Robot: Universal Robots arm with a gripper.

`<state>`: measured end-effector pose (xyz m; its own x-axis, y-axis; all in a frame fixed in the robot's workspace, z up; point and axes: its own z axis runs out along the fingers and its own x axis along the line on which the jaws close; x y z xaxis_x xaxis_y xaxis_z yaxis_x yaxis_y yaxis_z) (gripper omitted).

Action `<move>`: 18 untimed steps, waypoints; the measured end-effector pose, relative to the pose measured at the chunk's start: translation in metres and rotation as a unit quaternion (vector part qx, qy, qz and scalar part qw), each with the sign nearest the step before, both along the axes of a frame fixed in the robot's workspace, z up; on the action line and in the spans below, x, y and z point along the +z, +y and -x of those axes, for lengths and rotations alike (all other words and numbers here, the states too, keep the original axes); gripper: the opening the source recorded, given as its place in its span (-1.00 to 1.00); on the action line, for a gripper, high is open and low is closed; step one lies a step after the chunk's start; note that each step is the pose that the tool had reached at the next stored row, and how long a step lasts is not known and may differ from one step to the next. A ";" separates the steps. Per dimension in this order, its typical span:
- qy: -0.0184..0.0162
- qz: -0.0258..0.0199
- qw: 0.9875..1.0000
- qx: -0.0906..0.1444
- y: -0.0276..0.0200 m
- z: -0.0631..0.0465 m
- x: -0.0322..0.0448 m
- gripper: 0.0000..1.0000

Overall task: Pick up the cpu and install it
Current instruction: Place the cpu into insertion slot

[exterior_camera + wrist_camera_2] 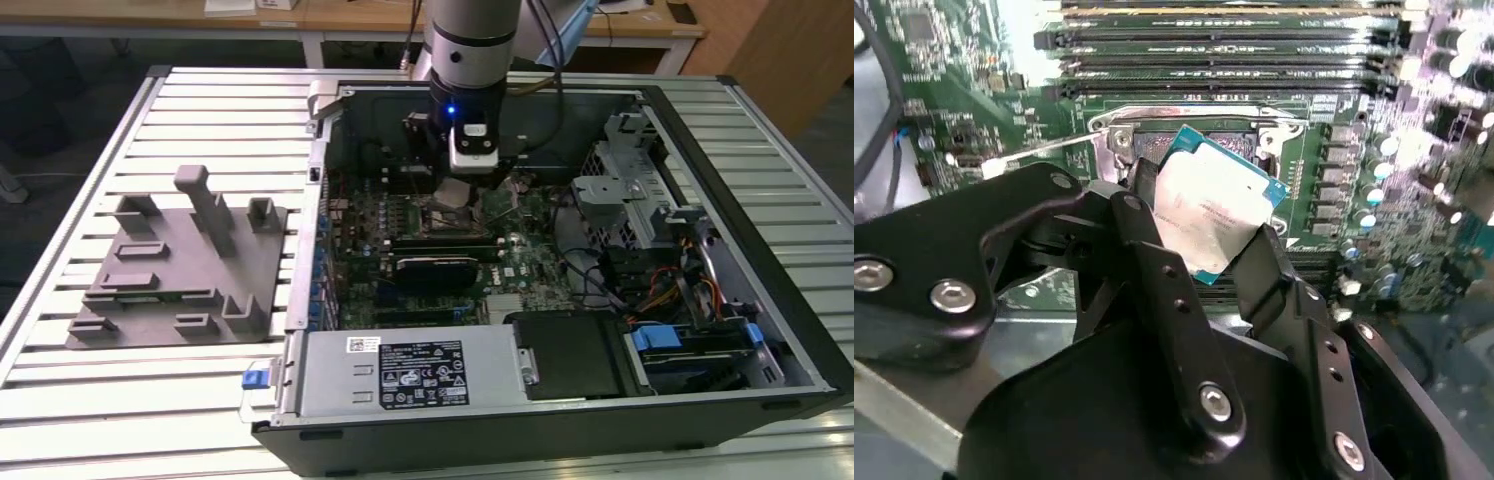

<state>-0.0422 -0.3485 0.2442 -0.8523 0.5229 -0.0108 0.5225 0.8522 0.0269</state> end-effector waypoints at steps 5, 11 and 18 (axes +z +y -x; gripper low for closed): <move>0.000 0.000 0.999 -0.045 0.0000 0.000 -0.0001 0.08; 0.000 0.000 0.995 -0.100 0.0000 0.000 -0.0003 0.08; 0.000 0.000 0.987 -0.163 0.0000 0.000 -0.0009 0.08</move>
